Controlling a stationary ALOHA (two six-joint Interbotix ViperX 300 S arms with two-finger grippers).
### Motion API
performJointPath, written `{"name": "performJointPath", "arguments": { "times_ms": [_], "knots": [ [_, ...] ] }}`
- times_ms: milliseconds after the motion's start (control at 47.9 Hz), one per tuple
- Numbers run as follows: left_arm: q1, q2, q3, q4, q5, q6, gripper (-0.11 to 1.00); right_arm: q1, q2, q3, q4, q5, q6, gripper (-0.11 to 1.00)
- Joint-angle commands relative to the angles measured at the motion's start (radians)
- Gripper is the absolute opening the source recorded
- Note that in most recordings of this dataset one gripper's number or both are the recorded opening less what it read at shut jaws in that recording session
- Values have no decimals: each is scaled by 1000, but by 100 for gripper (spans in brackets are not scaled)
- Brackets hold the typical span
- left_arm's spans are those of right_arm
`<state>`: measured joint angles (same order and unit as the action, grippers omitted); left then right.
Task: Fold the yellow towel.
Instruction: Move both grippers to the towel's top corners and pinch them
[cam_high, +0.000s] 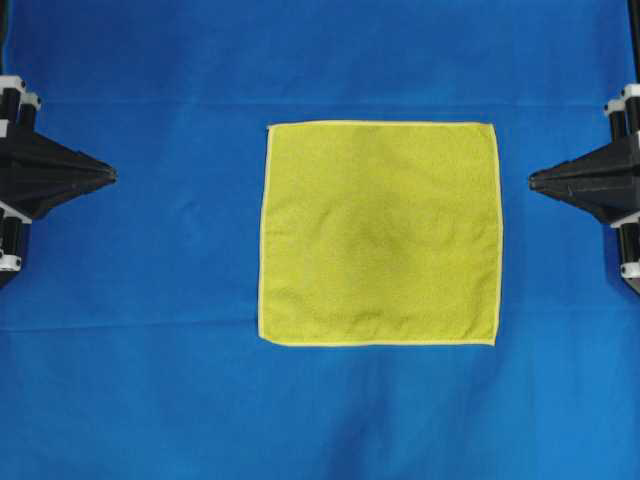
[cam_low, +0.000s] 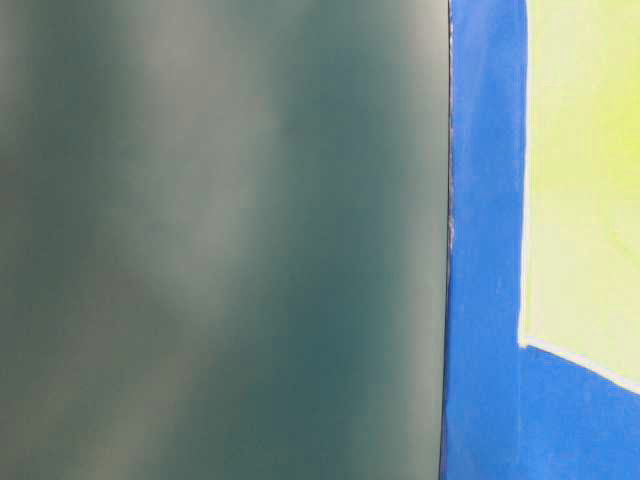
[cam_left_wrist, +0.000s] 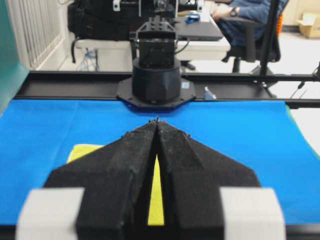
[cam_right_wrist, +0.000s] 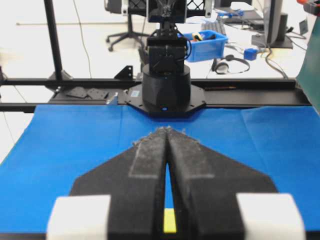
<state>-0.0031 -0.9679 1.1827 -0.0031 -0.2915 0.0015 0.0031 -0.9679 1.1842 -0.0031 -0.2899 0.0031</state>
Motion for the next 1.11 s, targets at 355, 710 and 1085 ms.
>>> {"name": "performJointPath", "arguments": {
  "times_ms": [355,710,1085],
  "knots": [
    [94,222,-58,-29,-41,-40,0,-184,58,-77,15,278,12,0],
    [249,581,-179,-28,-55,-35,21,-413,311,-71,11,341,25,9],
    [356,1014,-360,-28,-57,-12,79,-541,655,-100,-71,347,15,57]
  ]
}}
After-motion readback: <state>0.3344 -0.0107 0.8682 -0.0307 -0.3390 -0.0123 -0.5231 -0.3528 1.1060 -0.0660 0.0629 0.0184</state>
